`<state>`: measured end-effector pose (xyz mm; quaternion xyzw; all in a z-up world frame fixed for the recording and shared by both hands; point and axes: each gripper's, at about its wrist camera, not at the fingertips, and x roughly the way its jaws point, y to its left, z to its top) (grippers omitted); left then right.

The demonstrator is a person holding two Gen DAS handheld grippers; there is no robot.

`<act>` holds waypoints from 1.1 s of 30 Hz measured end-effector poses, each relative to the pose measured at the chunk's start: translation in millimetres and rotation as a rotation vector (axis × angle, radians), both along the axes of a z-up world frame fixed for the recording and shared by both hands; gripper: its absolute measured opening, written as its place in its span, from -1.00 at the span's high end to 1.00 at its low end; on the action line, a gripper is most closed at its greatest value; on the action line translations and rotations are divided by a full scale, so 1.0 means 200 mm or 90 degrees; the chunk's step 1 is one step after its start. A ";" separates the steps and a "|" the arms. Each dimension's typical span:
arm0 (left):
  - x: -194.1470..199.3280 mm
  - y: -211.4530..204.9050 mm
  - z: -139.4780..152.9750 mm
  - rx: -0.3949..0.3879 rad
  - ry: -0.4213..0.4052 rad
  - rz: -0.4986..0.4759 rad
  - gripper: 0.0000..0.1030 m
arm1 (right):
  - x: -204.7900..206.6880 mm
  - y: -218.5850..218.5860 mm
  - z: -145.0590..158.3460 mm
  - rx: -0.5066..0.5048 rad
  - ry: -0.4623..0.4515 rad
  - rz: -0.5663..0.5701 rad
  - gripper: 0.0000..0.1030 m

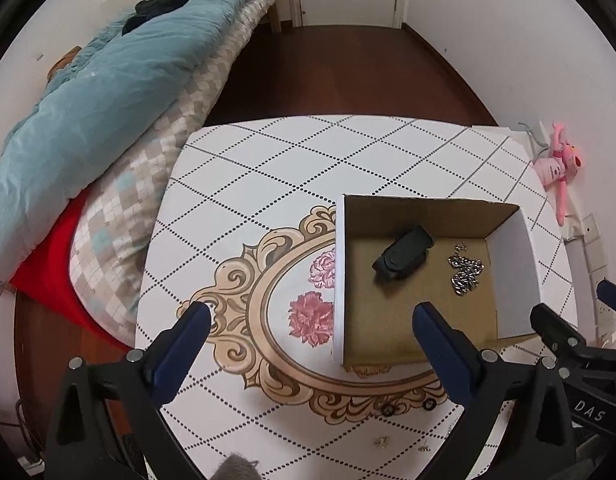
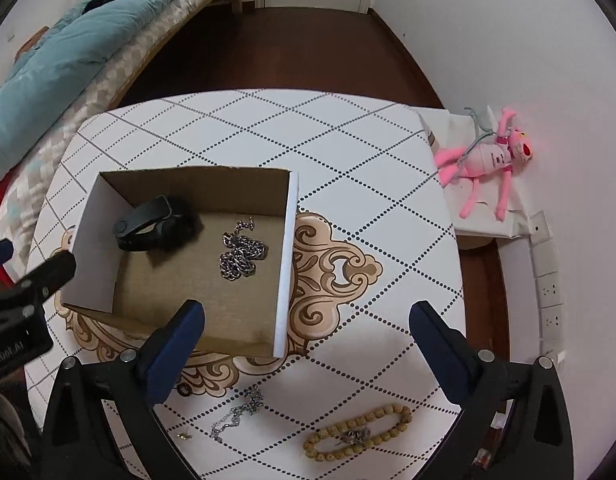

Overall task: Organize jewelry
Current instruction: 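Lift both tools out of the box toward the remaining jewelry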

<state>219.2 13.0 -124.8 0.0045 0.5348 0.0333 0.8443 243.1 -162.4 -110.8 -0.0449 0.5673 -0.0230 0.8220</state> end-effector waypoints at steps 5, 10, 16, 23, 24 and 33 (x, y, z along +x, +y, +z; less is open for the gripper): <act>-0.09 0.00 0.10 0.007 -0.038 0.011 -1.00 | -0.07 0.00 0.12 0.002 -0.040 -0.007 -1.00; -0.19 0.00 0.20 0.008 -0.070 0.017 -1.00 | -0.18 0.00 0.25 -0.006 -0.077 -0.011 -1.00; -0.33 0.00 0.33 -0.007 -0.100 0.017 -1.00 | -0.32 -0.01 0.38 -0.001 -0.117 -0.020 -1.00; -0.46 -0.02 0.47 -0.022 -0.135 0.008 -1.00 | -0.47 0.00 0.55 0.011 -0.164 -0.022 -1.00; -0.47 -0.02 0.48 -0.023 -0.138 0.008 -1.00 | -0.48 0.00 0.56 0.012 -0.169 -0.022 -1.00; -0.55 0.00 0.47 -0.006 -0.137 0.023 -1.00 | -0.62 -0.05 0.61 0.067 -0.176 -0.049 -1.00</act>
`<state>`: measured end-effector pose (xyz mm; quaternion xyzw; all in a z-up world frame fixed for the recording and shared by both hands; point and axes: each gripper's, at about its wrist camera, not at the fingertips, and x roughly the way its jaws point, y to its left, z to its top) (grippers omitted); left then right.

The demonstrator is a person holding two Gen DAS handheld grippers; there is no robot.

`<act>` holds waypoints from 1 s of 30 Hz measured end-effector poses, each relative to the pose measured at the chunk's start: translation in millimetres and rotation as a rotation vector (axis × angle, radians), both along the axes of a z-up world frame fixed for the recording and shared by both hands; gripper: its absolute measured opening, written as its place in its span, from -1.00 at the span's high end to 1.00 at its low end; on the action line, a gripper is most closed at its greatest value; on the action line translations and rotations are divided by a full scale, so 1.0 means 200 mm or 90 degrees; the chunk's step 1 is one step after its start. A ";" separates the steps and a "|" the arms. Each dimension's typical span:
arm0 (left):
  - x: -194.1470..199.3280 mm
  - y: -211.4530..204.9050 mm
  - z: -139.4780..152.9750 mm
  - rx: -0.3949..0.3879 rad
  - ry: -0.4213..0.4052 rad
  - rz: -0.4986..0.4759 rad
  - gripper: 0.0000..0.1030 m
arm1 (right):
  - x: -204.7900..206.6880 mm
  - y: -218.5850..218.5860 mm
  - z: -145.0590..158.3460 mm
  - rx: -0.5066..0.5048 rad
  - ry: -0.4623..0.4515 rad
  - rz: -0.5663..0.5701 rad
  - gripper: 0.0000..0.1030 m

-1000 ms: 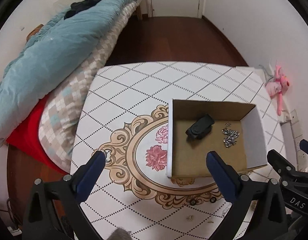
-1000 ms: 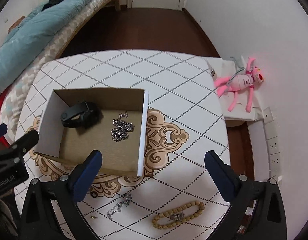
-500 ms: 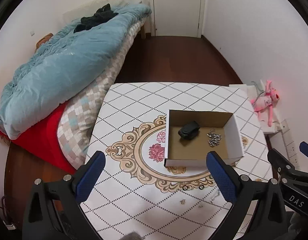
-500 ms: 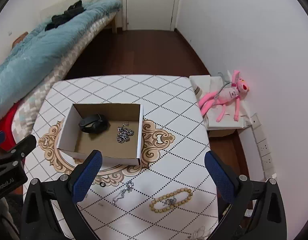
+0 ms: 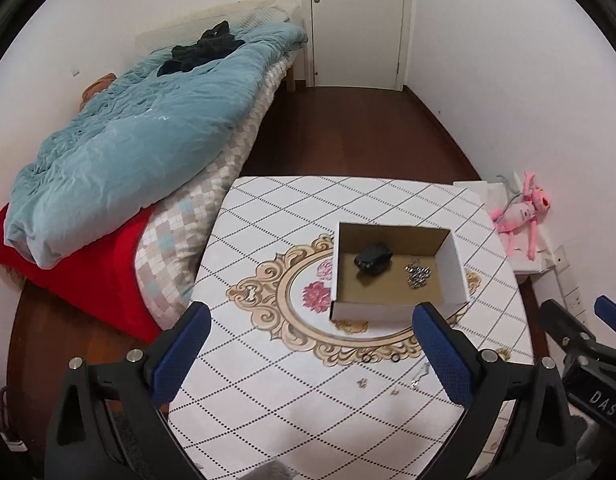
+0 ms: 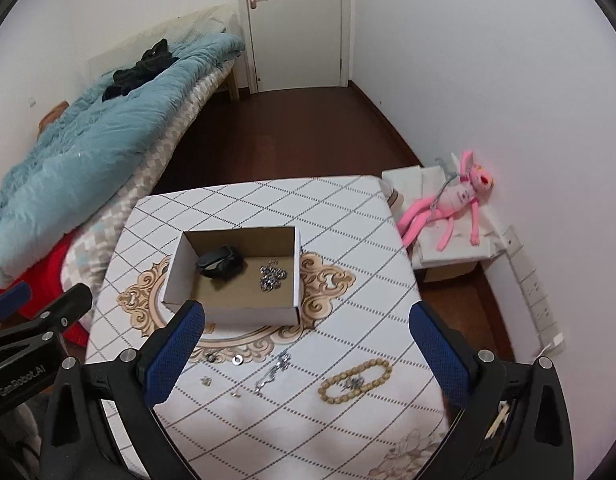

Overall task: Organize jewelry
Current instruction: 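Lift both tools out of the box toward the remaining jewelry, then grasp the wooden bead bracelet with the right tool while the left tool grasps the silver pendant chain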

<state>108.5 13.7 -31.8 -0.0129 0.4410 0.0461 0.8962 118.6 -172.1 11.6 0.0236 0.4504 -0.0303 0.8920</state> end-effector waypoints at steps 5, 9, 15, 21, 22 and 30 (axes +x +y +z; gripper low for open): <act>-0.01 0.01 -0.17 0.001 0.037 0.007 -1.00 | -0.01 -0.11 -0.20 0.021 0.052 -0.045 -1.00; 0.00 0.04 -0.37 0.001 0.082 0.017 -1.00 | -0.01 -0.24 -0.43 0.034 0.111 -0.101 -1.00; -0.01 0.05 -0.62 0.000 0.142 0.012 -0.99 | -0.02 -0.43 -0.79 0.073 0.188 -0.181 -0.78; -0.03 0.01 -0.77 -0.004 0.176 -0.010 -0.98 | -0.04 -0.46 -1.00 0.080 0.233 -0.216 -0.34; -0.03 -0.01 -0.78 -0.005 0.178 -0.015 -0.98 | -0.05 -0.46 -1.01 0.081 0.223 -0.217 -0.35; 0.02 -0.25 -0.76 -0.002 0.165 -0.100 -0.96 | -0.02 -0.36 -1.00 0.010 0.183 -0.160 0.81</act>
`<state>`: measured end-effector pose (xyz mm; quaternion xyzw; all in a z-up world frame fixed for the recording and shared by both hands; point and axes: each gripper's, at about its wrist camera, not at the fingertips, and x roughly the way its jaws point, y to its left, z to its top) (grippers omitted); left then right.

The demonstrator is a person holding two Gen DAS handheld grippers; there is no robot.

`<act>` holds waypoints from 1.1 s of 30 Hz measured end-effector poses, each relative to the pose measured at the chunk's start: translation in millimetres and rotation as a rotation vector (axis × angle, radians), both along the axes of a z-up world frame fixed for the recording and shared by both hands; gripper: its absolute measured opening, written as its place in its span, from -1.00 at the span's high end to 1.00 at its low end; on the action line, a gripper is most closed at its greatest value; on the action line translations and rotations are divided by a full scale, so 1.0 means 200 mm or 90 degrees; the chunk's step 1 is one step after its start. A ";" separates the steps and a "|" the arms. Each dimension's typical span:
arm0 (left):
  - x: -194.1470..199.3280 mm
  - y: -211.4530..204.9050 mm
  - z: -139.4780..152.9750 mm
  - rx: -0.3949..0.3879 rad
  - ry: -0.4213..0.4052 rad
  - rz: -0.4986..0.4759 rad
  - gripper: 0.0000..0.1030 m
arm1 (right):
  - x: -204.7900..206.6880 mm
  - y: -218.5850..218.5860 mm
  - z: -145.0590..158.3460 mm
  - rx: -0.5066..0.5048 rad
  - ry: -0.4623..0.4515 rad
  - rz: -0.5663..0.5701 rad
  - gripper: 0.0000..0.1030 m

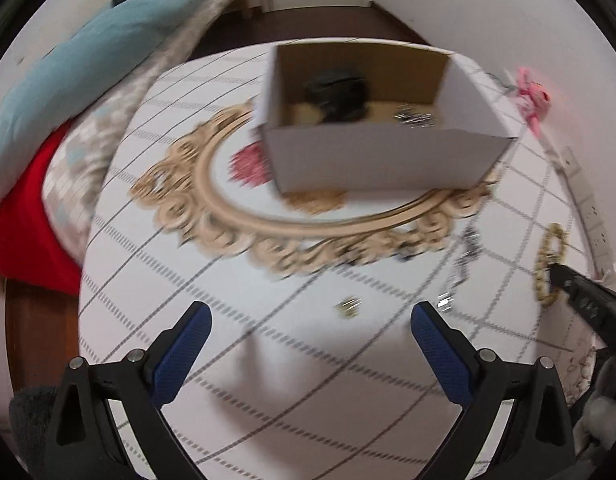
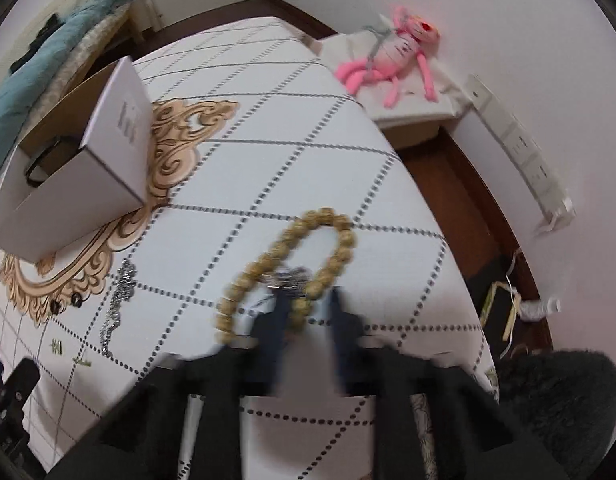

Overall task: Organize jewelry
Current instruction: 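Grasp the wooden bead bracelet with the right tool while the left tool grasps the silver pendant chain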

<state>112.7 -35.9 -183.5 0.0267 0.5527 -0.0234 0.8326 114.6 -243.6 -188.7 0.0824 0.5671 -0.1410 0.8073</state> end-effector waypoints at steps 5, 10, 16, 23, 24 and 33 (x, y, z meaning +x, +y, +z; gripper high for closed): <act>0.08 -0.22 0.00 -0.008 0.002 -0.078 -0.84 | 0.02 -0.03 0.01 0.020 0.005 0.047 0.81; 0.13 -0.40 -0.08 -0.006 0.032 -0.136 -0.60 | 0.02 -0.13 0.01 0.049 0.011 0.044 0.81; 0.15 -0.49 -0.15 0.032 0.042 -0.160 -0.60 | 0.02 -0.17 0.01 0.067 0.011 0.037 0.81; 0.18 -0.52 -0.15 -0.005 0.041 -0.174 0.35 | 0.03 -0.19 0.01 0.076 0.008 0.034 0.81; 0.18 -0.53 -0.14 -0.006 0.041 -0.180 0.50 | 0.03 -0.19 0.01 0.077 0.008 0.034 0.81; 0.23 -0.41 -0.06 -0.109 0.055 -0.139 0.93 | 0.01 -0.19 0.06 0.126 -0.018 0.037 0.81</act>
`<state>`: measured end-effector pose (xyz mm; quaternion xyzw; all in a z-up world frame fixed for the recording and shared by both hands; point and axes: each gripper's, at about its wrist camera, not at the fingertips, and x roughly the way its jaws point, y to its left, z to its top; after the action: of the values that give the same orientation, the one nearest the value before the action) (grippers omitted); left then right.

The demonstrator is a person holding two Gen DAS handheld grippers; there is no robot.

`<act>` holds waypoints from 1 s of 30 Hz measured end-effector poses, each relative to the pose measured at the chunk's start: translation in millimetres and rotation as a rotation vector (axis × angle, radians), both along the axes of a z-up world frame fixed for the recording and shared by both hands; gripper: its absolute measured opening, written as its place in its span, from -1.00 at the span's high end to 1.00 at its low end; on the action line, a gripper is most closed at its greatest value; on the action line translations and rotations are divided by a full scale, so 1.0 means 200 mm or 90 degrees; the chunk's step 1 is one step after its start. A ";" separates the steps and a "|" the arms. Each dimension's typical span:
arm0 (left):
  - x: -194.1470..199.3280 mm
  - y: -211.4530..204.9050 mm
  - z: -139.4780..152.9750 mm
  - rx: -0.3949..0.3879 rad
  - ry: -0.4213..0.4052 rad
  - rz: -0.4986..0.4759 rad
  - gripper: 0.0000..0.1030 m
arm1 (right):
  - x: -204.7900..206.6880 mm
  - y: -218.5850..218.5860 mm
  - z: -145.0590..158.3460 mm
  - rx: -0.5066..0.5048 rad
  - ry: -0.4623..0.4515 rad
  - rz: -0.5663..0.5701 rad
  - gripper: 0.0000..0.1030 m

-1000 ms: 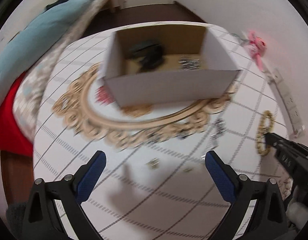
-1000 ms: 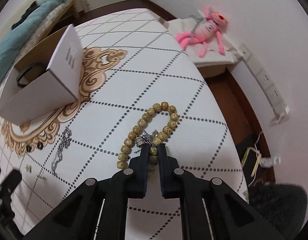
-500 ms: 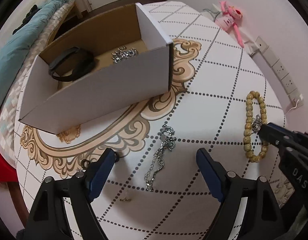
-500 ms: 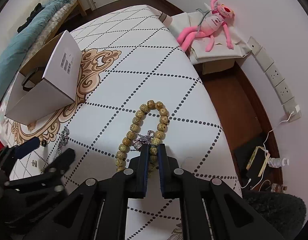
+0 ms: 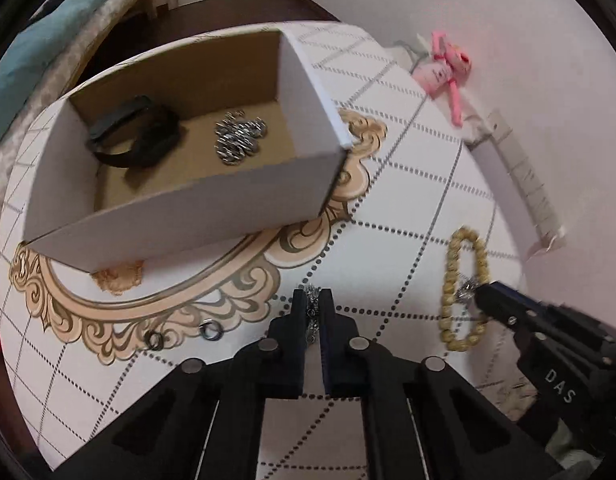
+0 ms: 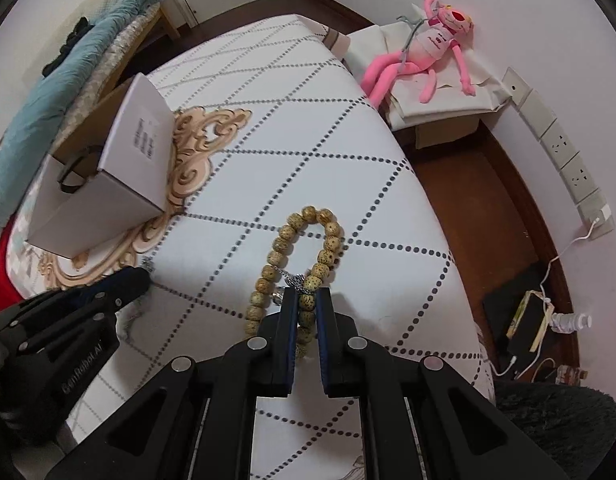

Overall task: Organize jewelry
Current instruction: 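Grasp the wooden bead bracelet with the right tool while the left tool grasps the silver pendant chain, then carry both items over the white box and open both tools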

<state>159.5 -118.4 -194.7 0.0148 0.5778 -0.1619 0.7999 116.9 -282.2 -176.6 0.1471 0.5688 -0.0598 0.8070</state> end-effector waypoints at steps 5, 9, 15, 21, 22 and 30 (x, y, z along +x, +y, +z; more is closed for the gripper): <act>-0.01 0.11 0.13 -0.041 -0.018 0.021 0.93 | -0.01 0.01 0.08 0.046 -0.026 0.002 0.81; 0.00 0.16 0.23 -0.066 -0.034 0.038 0.93 | 0.01 0.01 0.16 0.074 -0.046 0.006 0.81; 0.02 0.27 0.39 -0.096 -0.061 0.056 0.93 | 0.04 0.06 0.29 0.103 -0.078 0.029 0.81; 0.08 0.37 0.58 -0.115 -0.100 0.069 0.93 | 0.17 0.18 0.51 0.128 -0.126 0.084 0.82; 0.10 0.40 0.61 -0.114 -0.108 0.074 0.93 | 0.20 0.21 0.55 0.128 -0.134 0.094 0.82; 0.34 0.56 0.58 -0.099 -0.092 0.112 0.93 | 0.51 0.43 0.65 0.132 -0.148 0.154 0.82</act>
<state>227.6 -5.5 -79.1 -0.0866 0.5030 -0.1342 0.8494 218.6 -196.7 -47.0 0.1656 0.4887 0.1137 0.8490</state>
